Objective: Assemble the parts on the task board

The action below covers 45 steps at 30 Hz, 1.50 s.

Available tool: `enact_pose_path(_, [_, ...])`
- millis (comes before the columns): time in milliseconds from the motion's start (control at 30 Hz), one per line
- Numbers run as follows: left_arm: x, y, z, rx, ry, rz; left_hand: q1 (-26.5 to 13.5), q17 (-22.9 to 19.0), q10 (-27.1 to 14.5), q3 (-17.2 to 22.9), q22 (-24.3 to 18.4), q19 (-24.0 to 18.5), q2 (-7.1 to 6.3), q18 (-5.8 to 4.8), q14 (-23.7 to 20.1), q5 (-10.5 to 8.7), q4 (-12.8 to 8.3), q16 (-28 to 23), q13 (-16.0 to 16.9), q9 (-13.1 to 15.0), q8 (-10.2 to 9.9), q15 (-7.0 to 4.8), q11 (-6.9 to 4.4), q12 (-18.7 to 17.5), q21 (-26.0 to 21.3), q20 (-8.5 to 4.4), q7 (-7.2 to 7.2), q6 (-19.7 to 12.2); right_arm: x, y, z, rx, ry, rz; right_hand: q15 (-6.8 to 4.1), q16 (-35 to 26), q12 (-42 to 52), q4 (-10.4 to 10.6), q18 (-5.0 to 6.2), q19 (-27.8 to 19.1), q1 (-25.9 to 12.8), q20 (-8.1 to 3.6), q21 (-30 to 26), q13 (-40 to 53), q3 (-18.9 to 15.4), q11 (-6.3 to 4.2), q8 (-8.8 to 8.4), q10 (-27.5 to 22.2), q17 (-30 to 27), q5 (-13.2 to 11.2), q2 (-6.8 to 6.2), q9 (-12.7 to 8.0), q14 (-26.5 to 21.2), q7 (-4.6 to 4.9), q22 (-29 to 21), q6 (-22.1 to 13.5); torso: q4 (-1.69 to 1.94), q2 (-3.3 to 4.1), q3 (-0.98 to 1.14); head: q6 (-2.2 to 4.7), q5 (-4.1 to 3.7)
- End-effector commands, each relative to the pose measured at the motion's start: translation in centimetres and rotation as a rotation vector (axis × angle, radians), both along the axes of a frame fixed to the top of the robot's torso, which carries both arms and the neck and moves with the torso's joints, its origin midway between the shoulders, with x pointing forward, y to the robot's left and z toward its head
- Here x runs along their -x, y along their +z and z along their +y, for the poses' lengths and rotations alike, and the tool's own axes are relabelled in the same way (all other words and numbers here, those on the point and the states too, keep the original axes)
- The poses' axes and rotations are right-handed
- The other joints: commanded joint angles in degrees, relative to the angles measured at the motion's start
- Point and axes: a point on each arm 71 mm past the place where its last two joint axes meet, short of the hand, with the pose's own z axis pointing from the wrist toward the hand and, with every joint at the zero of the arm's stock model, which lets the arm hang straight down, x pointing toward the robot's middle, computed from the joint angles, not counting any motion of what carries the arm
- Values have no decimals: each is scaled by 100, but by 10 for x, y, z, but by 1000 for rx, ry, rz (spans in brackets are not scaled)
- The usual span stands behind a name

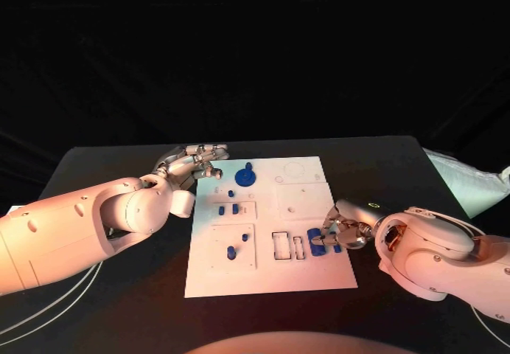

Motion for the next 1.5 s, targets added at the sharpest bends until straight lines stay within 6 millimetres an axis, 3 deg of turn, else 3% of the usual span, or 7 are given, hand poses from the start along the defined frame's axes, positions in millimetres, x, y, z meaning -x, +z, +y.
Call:
enact_pose_path(33, [1, 1, -1, 11, -16, -9, 36, -6, -44, -45, -6, 38, 12, 15, -41, 1, 0, -20, -4, -8, 20, 8, -15, 20, -16, -3, -9, -42, 0, -4, 1, 68, 22, 0, 20, 29, -49, 2, -54, 44, -64, -4, 37, 216, -40, -17, 50, -49, 1, 7, -9, 17, 304, -20, 8, 18, -6, 2, 2, -5, 8])
enact_pose_path(400, [1, 0, -2, 9, -20, -6, 36, -6, -44, -45, -6, 38, 12, 15, -41, 1, 0, -20, -4, -8, 20, 8, -15, 20, -16, -3, -9, -42, -2, -11, 9, 119, 67, -9, 11, 28, -127, -8, -55, 43, -63, -9, 41, 170, -90, -29, 116, -96, 5, -12, 15, 68, 300, -37, 18, 42, 2, 8, -1, -41, -7])
enact_pose_path(700, [1, 0, 0, 7, -22, -3, 36, -11, -45, -58, -11, 40, 17, 14, -45, -4, 0, -17, -2, -6, 29, 10, -16, 37, -24, 0, -10, -40, -1, -20, 12, 132, 77, 11, 2, 34, -151, -23, -57, 41, 25, -18, 44, 192, -97, -40, 175, -102, 20, 40, 118, 128, 301, -46, 28, 26, -6, -1, -5, -50, -34])
enact_pose_path(967, [2, 0, 0, 5, -23, -3, 36, -11, -45, -58, -11, 40, 17, 14, -45, -4, 0, -17, -2, -6, 29, 10, -16, 37, -24, 0, -10, -40, -2, -20, 13, 113, 66, -4, -9, 46, -159, -53, -60, 47, 227, -28, 54, 260, -116, -53, 275, -81, 48, 328, 237, 232, 305, -60, 51, 10, 0, -3, -3, -34, -47])
enact_pose_path(1200, [2, 0, 0, 5, -24, -4, 36, -11, -45, -58, -11, 40, 17, 14, -45, -4, 0, -17, -2, -6, 29, 10, -16, 37, -24, 0, -10, -40, 2, -5, 13, -40, 16, -97, -56, 69, -136, -60, -71, 79, 421, -66, 84, 348, -53, -112, 389, -13, 91, 731, 453, 367, 315, -124, 109, 118, 1, 0, -3, -18, -40])
enact_pose_path(1333, [2, -1, 0, 5, -24, -4, 36, -11, -45, -58, -11, 40, 17, 14, -45, -4, 0, -17, -2, -6, 29, 10, -16, 37, -24, 0, -10, -40, 3, 4, 14, -102, -5, -116, -60, 64, -161, -71, -71, 78, 449, -71, 84, 333, -58, -117, 391, -19, 84, 760, 446, 381, 313, -128, 108, 118, 1, 1, 0, -17, -39])
enact_pose_path(1500, [2, -1, 0, 6, -26, -1, 34, -16, -53, -68, -16, 41, 19, 14, -48, -6, 1, -15, -2, -7, 31, 11, -14, 44, -31, 1, -8, -45, 4, 9, 18, -136, -8, -95, -63, 59, -220, 1, -73, 81, 314, -78, 88, 314, -110, -118, 387, -15, 81, 890, 537, 427, 311, -128, 117, 122, -1, 6, -2, -3, -36])
